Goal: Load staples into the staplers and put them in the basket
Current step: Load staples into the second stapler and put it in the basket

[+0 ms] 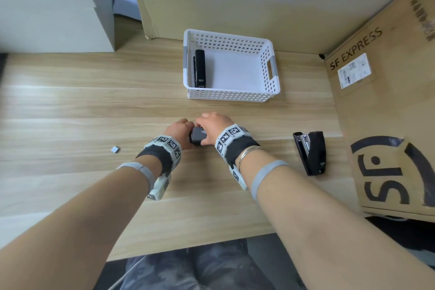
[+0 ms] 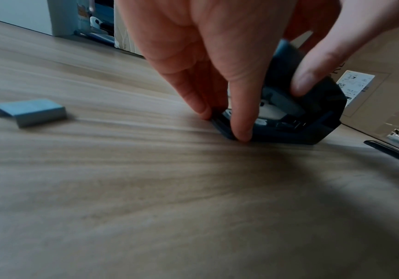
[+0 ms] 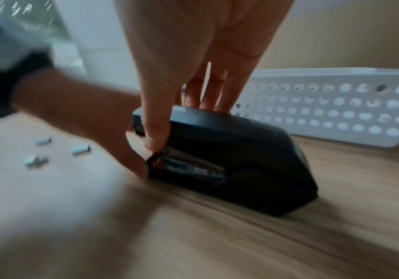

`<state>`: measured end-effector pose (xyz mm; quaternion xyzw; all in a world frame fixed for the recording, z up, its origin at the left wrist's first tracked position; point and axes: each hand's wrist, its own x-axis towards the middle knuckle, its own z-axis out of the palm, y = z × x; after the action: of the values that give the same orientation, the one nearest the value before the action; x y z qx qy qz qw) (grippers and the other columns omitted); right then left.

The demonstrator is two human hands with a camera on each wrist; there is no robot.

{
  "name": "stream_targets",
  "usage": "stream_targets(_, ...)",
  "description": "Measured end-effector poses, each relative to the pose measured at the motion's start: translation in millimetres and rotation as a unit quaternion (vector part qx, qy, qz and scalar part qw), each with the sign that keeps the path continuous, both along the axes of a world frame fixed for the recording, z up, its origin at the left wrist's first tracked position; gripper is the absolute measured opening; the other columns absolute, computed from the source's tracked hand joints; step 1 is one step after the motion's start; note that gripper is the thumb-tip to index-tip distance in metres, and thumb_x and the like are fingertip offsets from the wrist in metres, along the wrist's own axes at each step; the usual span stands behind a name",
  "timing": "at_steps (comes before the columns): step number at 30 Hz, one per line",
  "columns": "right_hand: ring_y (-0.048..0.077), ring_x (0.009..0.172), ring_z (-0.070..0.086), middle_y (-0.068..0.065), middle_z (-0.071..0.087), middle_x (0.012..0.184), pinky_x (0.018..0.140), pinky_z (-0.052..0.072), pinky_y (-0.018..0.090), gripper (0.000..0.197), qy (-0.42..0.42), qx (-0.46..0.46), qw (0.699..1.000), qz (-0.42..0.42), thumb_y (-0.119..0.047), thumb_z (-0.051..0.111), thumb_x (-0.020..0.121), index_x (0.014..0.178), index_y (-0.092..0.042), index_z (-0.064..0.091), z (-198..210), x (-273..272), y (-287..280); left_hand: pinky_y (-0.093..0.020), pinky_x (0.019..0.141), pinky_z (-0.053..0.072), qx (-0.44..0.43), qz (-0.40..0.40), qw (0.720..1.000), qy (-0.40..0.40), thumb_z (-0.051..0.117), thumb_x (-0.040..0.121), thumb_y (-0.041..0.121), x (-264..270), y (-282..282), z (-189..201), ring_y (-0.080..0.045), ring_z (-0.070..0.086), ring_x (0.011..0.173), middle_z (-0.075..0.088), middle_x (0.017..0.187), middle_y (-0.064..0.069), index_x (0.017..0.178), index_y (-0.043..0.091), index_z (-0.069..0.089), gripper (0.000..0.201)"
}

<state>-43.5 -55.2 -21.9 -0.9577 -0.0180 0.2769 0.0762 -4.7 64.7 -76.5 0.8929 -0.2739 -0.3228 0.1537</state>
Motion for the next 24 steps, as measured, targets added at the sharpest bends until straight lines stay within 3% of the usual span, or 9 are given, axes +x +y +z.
stream_targets(2, 0.025, 0.114, 0.052, 0.004, 0.056, 0.118, 0.073, 0.038, 0.029, 0.037, 0.010, -0.003, 1.000, 0.013, -0.024, 0.069, 0.080, 0.114, -0.016, 0.056, -6.7, 3.9, 2.7, -0.036, 0.089, 0.048, -0.007, 0.005, 1.000, 0.002, 0.072, 0.070, 0.022, -0.4, 0.8, -1.2, -0.033, 0.058, 0.103, 0.055, 0.111, -0.015, 0.116, 0.008, 0.054, 0.051)
stream_targets(6, 0.026, 0.111, 0.051, 0.005, 0.055, 0.112, 0.084, 0.050, 0.036, 0.039, 0.014, 0.044, 0.998, -0.034, -0.026, 0.071, 0.077, 0.112, -0.019, 0.055, -9.1, 1.9, -5.3, -0.036, 0.089, 0.047, -0.001, 0.002, 1.000, 0.004, 0.071, 0.072, 0.022, 0.5, 1.3, -2.6, -0.032, 0.058, 0.103, 0.053, 0.115, -0.015, 0.118, 0.008, 0.052, 0.052)
stream_targets(9, 0.023, 0.113, 0.049, 0.002, 0.056, 0.118, 0.094, 0.046, 0.037, 0.055, 0.026, 0.069, 0.994, -0.074, -0.033, 0.076, 0.072, 0.121, -0.028, 0.051, -9.8, -5.5, -17.5, -0.036, 0.088, 0.047, 0.005, -0.005, 1.000, 0.003, 0.072, 0.071, 0.022, 1.2, 2.2, -2.8, -0.033, 0.058, 0.103, 0.052, 0.117, -0.014, 0.118, 0.007, 0.051, 0.053)
stream_targets(12, 0.025, 0.119, 0.050, 0.002, 0.055, 0.130, 0.099, 0.045, 0.039, 0.071, 0.059, 0.031, 0.994, -0.088, -0.032, 0.080, 0.070, 0.131, -0.025, 0.045, -14.3, -13.3, -29.9, -0.037, 0.089, 0.048, 0.008, -0.012, 1.000, 0.003, 0.072, 0.071, 0.021, 0.9, 1.8, -1.1, -0.033, 0.058, 0.103, 0.051, 0.117, -0.014, 0.119, 0.008, 0.050, 0.055)
stream_targets(16, 0.029, 0.106, 0.061, 0.008, 0.062, 0.121, 0.086, 0.052, 0.036, 0.057, 0.058, -0.010, 0.995, -0.083, -0.019, 0.074, 0.077, 0.128, -0.019, 0.047, -18.7, -18.5, -36.3, -0.036, 0.087, 0.048, 0.024, -0.022, 0.999, 0.010, 0.069, 0.072, 0.019, 1.9, 0.2, 2.5, -0.033, 0.057, 0.103, 0.050, 0.118, -0.014, 0.120, 0.009, 0.048, 0.053)
stream_targets(20, 0.030, 0.096, 0.065, 0.008, 0.068, 0.107, 0.078, 0.054, 0.034, 0.050, 0.039, -0.004, 0.994, -0.102, -0.025, 0.071, 0.075, 0.122, -0.021, 0.053, -8.3, -16.8, -41.2, -0.034, 0.087, 0.048, 0.012, -0.042, 0.999, 0.010, 0.070, 0.072, 0.014, 18.6, -5.9, 21.2, -0.030, 0.058, 0.103, 0.049, 0.120, -0.011, 0.121, 0.012, 0.050, 0.053)
stream_targets(24, 0.027, 0.099, 0.065, 0.005, 0.069, 0.110, 0.075, 0.048, 0.026, 0.056, -0.031, 0.034, 0.988, -0.145, -0.030, 0.072, 0.074, 0.124, -0.020, 0.051, 20.0, -4.9, -55.6, -0.034, 0.092, 0.049, -0.043, -0.065, 0.997, -0.029, 0.070, 0.074, 0.010, 56.2, -15.3, 56.8, -0.027, 0.058, 0.105, 0.051, 0.123, -0.010, 0.120, 0.012, 0.054, 0.048)
